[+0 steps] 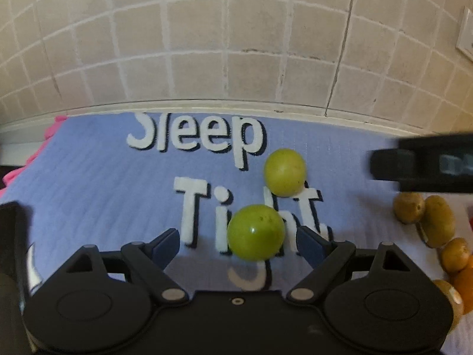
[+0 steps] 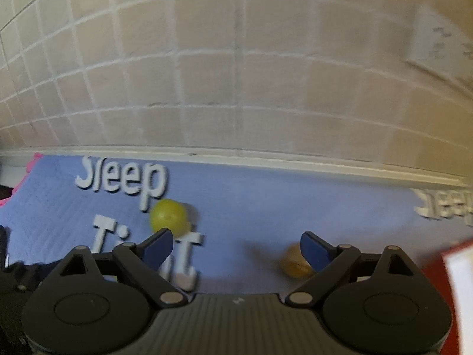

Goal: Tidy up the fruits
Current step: 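Grasp a green apple with the left tool while the right tool grasps the other green apple, then carry both green apples into the white box and open both tools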

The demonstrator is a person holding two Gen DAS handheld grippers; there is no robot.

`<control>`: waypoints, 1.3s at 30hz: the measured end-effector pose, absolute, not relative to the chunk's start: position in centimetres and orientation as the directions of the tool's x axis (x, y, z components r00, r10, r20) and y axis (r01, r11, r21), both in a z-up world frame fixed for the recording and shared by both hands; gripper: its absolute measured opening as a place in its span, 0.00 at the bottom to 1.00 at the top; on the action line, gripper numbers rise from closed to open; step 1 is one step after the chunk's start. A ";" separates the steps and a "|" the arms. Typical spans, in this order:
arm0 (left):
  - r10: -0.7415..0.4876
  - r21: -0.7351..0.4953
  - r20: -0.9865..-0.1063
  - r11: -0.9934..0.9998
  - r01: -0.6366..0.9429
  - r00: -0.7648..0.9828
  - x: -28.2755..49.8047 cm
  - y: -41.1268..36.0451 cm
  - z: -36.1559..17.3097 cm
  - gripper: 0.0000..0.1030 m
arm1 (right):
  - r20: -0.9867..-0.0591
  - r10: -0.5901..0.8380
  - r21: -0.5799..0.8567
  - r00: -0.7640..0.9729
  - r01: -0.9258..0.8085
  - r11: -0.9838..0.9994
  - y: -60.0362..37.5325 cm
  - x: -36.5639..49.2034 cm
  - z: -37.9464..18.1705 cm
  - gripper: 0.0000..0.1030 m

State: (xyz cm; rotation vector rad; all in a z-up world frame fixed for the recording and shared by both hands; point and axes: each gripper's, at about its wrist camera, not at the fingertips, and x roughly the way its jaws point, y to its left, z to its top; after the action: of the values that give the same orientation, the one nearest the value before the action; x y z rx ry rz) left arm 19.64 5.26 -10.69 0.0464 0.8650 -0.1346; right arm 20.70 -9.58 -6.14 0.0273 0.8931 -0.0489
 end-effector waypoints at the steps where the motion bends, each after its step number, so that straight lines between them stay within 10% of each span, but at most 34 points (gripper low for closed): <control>1: -0.106 -0.013 -0.759 0.989 0.147 0.643 19.9 5.1 -10.9 0.99 | -0.790 -0.011 0.017 0.613 0.039 0.999 -9.1 21.6 -6.8 0.89; 17: -0.174 -0.015 -0.771 0.967 0.255 0.613 21.9 4.3 -13.8 0.58 | -0.851 0.213 0.204 0.481 -0.070 0.976 -7.2 29.2 -13.3 0.63; 20: -0.163 0.006 -0.773 0.965 0.264 0.613 21.8 3.8 -13.7 0.58 | -0.852 0.246 0.239 0.463 -0.076 0.968 -7.1 29.5 -13.6 0.47; 39: -0.240 0.057 -0.692 0.922 0.383 0.681 15.9 -1.1 -6.2 0.57 | -0.776 0.127 0.201 0.618 0.051 0.978 -13.5 21.9 -4.9 0.47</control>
State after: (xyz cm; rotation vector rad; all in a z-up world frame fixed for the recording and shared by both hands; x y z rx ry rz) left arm 15.90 -1.08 -6.16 0.2045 0.7444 -0.3527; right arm 21.86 -13.52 -4.86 0.2118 0.9055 0.0438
